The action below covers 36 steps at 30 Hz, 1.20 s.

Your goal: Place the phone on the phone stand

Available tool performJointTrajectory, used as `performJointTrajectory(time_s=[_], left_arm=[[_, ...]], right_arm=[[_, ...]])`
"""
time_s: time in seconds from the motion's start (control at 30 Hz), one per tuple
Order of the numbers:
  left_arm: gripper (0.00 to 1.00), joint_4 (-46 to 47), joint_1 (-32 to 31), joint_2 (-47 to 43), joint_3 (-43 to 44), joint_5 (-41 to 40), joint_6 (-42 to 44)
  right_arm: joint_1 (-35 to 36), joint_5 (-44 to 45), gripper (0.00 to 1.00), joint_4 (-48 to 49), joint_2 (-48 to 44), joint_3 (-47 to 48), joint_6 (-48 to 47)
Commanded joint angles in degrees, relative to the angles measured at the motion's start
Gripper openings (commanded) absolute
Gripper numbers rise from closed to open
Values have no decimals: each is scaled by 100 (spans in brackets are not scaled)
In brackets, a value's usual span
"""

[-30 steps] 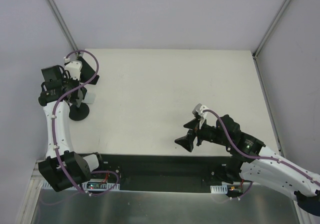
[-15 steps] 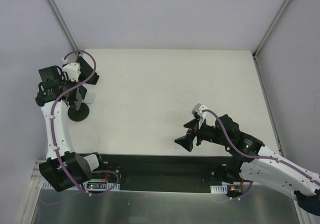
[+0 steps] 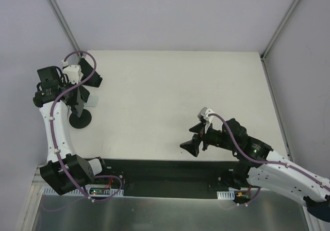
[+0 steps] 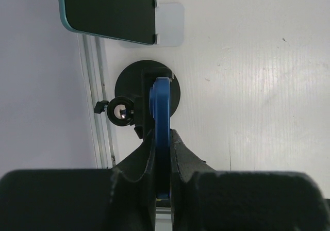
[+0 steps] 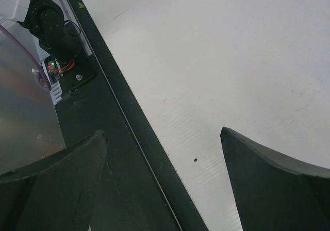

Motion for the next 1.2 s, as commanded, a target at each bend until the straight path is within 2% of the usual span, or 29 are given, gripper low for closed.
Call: performJointTrajectory(time_s=[0.0,0.27,0.3,0.4,0.5,0.6,0.73,0.83,0.9,0.93,1.1,1.17], left_arm=[[0,157,84,-60,369,199,66],[0,307,128,89,237,235,-57],[13,333,128,90,211,208,-91],[33,473,137,63,79,77,-215],[43,570,145,11,-9,-64,-294],[46,650,145,-104,-106,-134,-294],[59,737,145,-270,-246,-398,-329],[63,790,145,-411,-334,-591,-416],[95,825,145,-525,-343,-723,-530],[99,843,145,-587,-335,-724,-653],[99,869,145,-1193,-98,-619,-1409],[99,922,137,-1508,87,-137,-1997]], right_arm=[[34,57,93,213,-84,14,-95],[51,66,93,205,-57,14,-95],[43,84,93,196,-57,14,-104],[42,101,94,196,-49,14,-104],[42,75,94,196,-49,14,-113],[51,92,94,196,-22,23,-113],[42,93,94,196,4,23,-113],[51,84,94,178,39,32,-113],[42,84,94,187,48,32,-113],[51,92,94,178,57,32,-113],[42,434,94,100,74,40,-130],[42,837,95,-110,66,75,-113]])
